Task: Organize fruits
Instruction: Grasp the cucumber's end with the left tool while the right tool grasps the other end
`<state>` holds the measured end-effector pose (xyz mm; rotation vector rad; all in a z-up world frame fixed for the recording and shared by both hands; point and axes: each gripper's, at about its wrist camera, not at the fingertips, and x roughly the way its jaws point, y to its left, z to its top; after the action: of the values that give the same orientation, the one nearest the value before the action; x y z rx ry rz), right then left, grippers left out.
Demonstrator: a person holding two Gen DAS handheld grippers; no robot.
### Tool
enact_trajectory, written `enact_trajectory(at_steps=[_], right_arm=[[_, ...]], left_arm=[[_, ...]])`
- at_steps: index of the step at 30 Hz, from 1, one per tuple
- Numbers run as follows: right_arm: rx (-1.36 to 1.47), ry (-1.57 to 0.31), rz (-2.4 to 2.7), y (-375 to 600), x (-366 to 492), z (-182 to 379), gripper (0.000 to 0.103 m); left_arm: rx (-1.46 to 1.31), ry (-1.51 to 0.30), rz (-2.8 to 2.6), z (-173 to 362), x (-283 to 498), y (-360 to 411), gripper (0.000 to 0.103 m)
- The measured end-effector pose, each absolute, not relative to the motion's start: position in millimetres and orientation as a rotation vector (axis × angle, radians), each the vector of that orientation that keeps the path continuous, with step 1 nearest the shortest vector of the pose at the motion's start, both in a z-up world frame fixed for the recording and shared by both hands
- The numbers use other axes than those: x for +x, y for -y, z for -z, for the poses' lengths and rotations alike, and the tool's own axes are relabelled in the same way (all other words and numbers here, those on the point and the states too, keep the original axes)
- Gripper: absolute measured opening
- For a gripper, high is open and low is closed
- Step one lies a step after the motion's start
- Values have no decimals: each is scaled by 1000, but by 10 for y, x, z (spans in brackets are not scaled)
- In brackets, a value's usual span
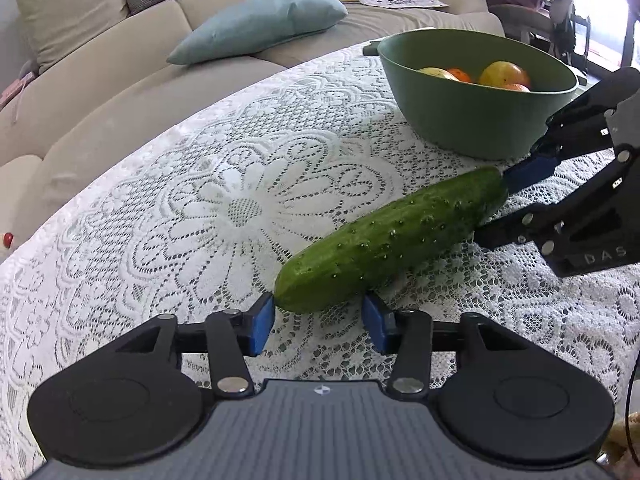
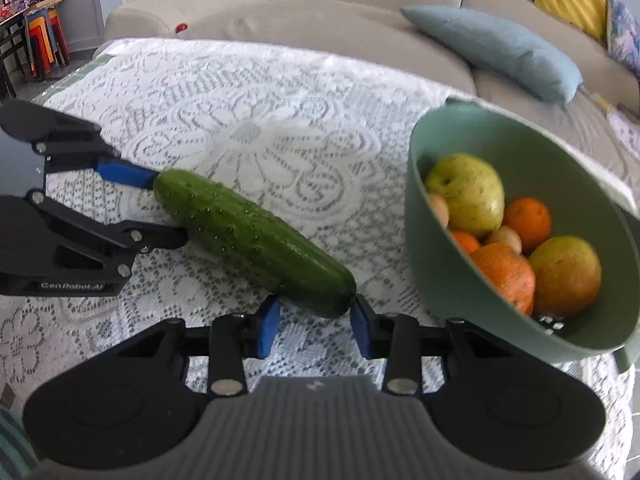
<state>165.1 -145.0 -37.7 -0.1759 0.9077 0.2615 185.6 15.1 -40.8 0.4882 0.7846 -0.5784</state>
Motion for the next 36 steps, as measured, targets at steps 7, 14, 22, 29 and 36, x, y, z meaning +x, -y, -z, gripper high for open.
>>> enact_trajectory(at_steps=[7,14,22,29,36], right_arm=[[-194,-790,-282,1432,1542,186,35],[-183,-707,-290,1512,1504,11,27],[-170,-817,-392,1429,1579,168,10],[-250,-815,-361,1417,1578,272,42],[-197,-851,-332,1623,1620,340,43]], left_arm=[[440,-755,536,263,1796,-232,52],[419,-772,545,226,1755,-223,46],[433,-810,602,312,1705,-147,38],[477,-805,575,367,1679,-151,50],[503,-778,575,387,1650,-164,68]])
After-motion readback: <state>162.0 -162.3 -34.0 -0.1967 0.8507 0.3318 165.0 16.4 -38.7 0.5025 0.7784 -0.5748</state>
